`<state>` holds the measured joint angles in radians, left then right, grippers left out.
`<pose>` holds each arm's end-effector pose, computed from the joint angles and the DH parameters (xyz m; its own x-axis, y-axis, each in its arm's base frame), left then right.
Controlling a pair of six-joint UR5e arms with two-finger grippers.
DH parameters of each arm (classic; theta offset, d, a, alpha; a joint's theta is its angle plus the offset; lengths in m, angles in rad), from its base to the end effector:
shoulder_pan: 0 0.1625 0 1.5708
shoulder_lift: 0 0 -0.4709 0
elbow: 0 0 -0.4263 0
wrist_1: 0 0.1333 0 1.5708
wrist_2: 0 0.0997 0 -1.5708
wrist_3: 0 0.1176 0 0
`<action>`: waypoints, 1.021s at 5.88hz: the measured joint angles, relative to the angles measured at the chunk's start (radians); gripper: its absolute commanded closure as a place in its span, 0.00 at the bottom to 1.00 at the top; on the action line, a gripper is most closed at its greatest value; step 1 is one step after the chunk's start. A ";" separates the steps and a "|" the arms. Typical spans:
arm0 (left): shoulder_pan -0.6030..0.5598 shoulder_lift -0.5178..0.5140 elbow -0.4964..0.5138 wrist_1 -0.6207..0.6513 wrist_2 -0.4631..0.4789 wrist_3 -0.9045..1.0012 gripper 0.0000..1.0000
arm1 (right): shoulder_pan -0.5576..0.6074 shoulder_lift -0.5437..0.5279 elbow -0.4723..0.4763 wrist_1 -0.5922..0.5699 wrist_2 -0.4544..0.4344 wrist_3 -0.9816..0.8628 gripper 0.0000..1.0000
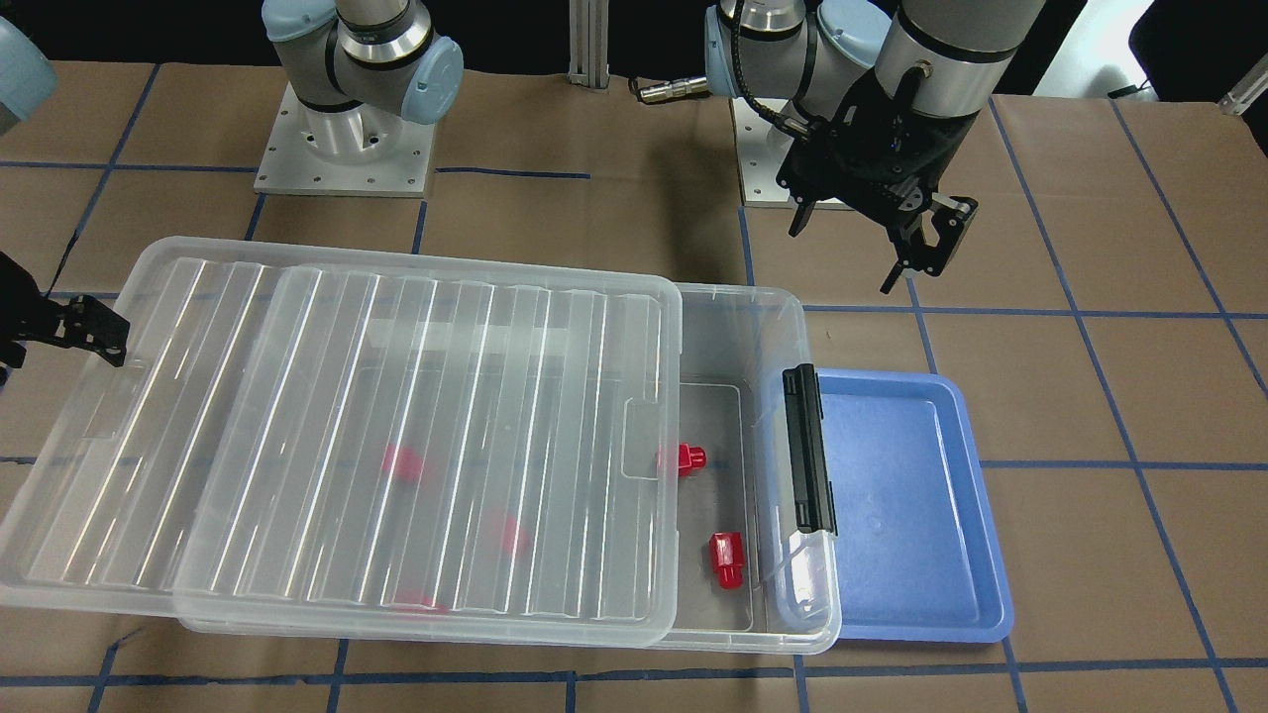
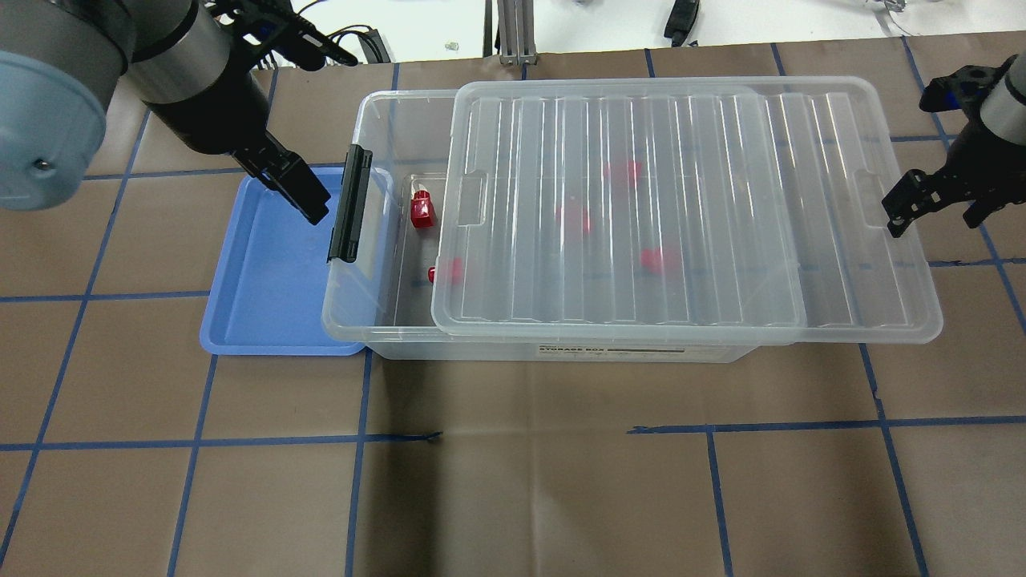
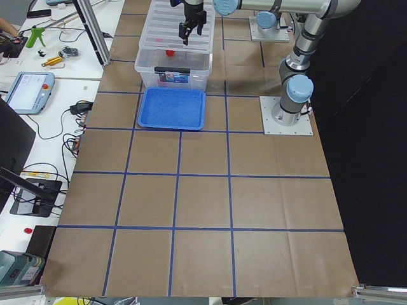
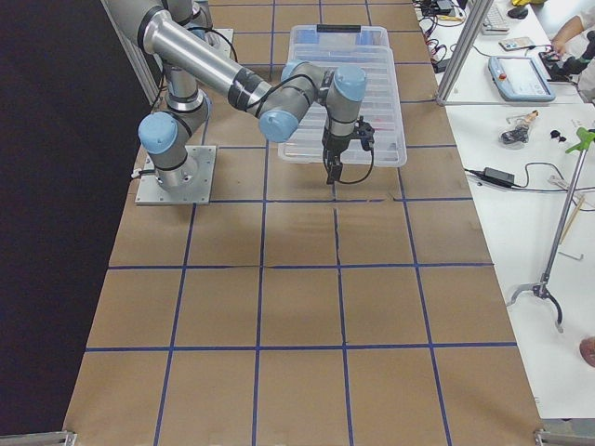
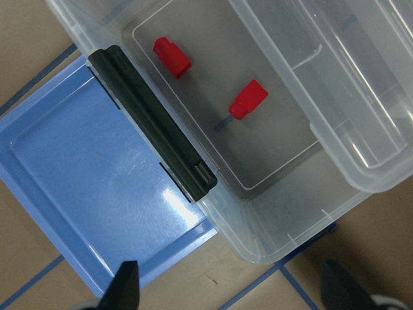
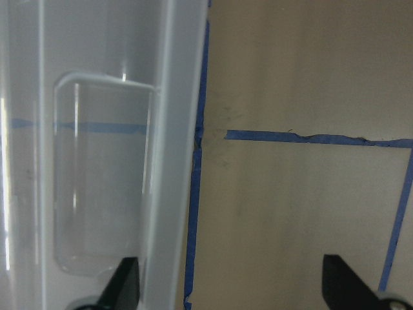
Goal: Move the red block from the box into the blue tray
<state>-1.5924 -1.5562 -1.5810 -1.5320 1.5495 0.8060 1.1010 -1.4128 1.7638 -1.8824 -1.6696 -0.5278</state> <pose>-0.1471 -0.5210 0.5221 -0.6765 0.7363 -0.0164 0.7361 0.6753 -0.0452 -0.1493 -0.5628 0.3601 -0.9959 -0.0625 0.0653 -0.0570 0.9949 0.0837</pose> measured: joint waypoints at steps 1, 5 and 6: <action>0.000 -0.001 -0.007 0.001 0.000 0.208 0.01 | -0.033 0.001 -0.002 0.000 -0.003 -0.032 0.00; -0.005 -0.057 -0.006 0.017 0.106 0.768 0.01 | -0.125 0.002 -0.018 0.000 -0.014 -0.105 0.00; -0.011 -0.091 -0.001 0.050 0.075 0.776 0.01 | -0.149 0.002 -0.020 0.000 -0.018 -0.122 0.00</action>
<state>-1.6031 -1.6470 -1.5816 -1.4822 1.6240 1.5815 0.9516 -1.4113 1.7437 -1.8822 -1.6880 -0.6502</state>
